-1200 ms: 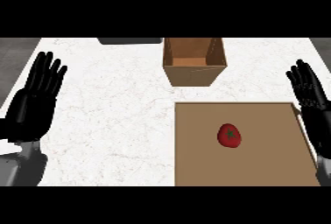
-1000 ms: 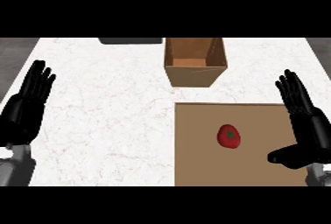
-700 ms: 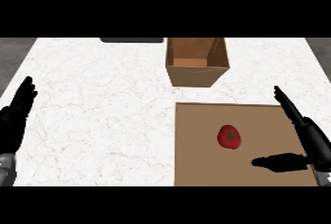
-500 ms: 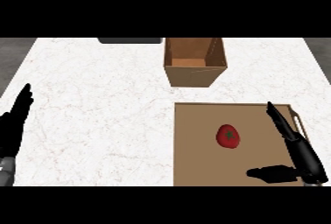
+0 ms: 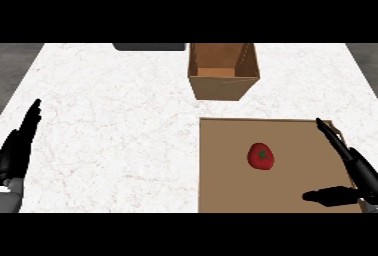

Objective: Pick the tomato from the tray and place it in the cardboard box

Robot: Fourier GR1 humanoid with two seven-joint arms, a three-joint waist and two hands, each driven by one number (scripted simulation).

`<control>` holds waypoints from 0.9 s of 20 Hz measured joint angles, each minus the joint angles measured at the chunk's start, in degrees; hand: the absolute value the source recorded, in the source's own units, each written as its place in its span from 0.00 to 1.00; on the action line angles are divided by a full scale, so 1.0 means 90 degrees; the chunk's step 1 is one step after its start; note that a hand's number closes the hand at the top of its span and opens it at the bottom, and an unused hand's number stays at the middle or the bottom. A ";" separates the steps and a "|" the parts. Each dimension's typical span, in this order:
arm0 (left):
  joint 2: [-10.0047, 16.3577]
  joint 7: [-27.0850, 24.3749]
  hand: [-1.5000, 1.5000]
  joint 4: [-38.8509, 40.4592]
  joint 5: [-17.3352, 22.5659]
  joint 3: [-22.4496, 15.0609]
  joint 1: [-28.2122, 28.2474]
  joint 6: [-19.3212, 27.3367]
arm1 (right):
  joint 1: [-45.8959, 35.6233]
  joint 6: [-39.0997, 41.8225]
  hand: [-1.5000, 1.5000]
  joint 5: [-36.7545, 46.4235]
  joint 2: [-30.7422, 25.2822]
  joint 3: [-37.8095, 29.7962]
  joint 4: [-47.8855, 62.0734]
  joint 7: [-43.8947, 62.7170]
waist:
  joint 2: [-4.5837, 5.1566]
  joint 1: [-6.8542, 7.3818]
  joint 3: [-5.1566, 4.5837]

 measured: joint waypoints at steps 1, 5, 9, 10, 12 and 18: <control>-0.0009 0.0051 0.50 0.0042 -0.0039 -0.0006 -0.0087 0.0023 | -0.0072 0.0007 0.00 0.0206 -0.0166 0.0079 -0.0041 0.0158 | -0.0001 -0.0014 -0.0004; 0.0014 0.0115 0.50 0.0062 -0.0090 0.0005 -0.0116 -0.0040 | -0.0458 0.0266 0.00 0.0857 -0.0609 0.0445 -0.0278 0.1053 | -0.0011 0.0002 -0.0010; -0.0066 0.0126 0.50 0.0018 -0.0147 -0.0020 -0.0124 -0.0042 | -0.0968 0.0803 0.00 0.1363 -0.0879 0.0798 -0.0366 0.1923 | -0.0011 0.0031 -0.0010; -0.0067 0.0188 0.50 -0.0029 -0.0154 -0.0013 -0.0129 -0.0041 | -0.1040 0.0929 0.00 0.1497 -0.0928 0.0903 -0.0406 0.2127 | -0.0014 0.0031 -0.0011; -0.0148 0.0147 0.50 0.0008 -0.0189 -0.0026 -0.0144 -0.0025 | -0.1321 0.1266 0.00 0.1679 -0.0920 0.1072 -0.0458 0.2599 | -0.0012 0.0029 -0.0010; -0.0134 0.0096 0.50 0.0111 -0.0245 0.0171 -0.0177 -0.0159 | -0.1813 0.2063 0.00 0.2057 -0.0428 0.1362 -0.0700 0.3836 | -0.0015 0.0003 -0.0006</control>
